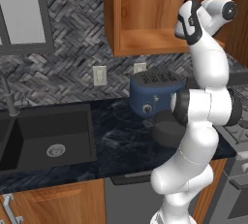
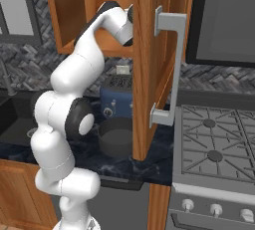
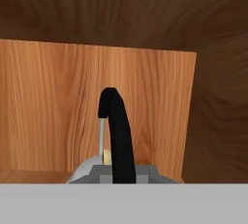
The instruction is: Pick the kettle from the cabinet and place it on a stove burner. Then pick the pot from the counter and place it on another stove burner. Finally, turn both burners on.
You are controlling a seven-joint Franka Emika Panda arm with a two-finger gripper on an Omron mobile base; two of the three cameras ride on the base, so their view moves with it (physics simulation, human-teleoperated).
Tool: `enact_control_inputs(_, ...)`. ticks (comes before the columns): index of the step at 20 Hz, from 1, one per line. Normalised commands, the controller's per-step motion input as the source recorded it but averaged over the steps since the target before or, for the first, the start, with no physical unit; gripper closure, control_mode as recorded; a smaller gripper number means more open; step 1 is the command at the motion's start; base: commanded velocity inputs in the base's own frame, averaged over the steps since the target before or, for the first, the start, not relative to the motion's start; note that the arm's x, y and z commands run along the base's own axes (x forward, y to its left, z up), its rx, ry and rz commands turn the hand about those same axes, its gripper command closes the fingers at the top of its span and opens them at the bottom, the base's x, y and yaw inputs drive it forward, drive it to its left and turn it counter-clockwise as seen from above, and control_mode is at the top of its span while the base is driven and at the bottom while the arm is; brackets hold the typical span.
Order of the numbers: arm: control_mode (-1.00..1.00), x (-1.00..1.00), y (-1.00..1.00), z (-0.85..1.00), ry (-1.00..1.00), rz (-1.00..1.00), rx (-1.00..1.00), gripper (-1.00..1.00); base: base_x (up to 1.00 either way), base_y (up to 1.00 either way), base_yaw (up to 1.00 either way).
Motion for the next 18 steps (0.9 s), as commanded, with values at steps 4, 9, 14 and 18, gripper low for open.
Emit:
enact_control_inputs(4, -1.00, -0.10, 0.00, -0.04, -0.03, 0.00, 0.00, 1.00, 0.00, 0.00, 0.00)
enact_control_inputs(9, -1.00, -0.16, 0.00, -0.02, -0.04, 0.00, 0.00, 1.00, 0.00, 0.00, 0.00)
enact_control_inputs(14, -1.00, -0.24, 0.01, -0.01, -0.03, -0.02, 0.00, 1.00, 0.00, 0.00, 0.00)
enact_control_inputs(18, -1.00, -0.16, 0.15, 0.00, 0.00, -0.05, 0.00, 1.00, 0.00, 0.00, 0.00)
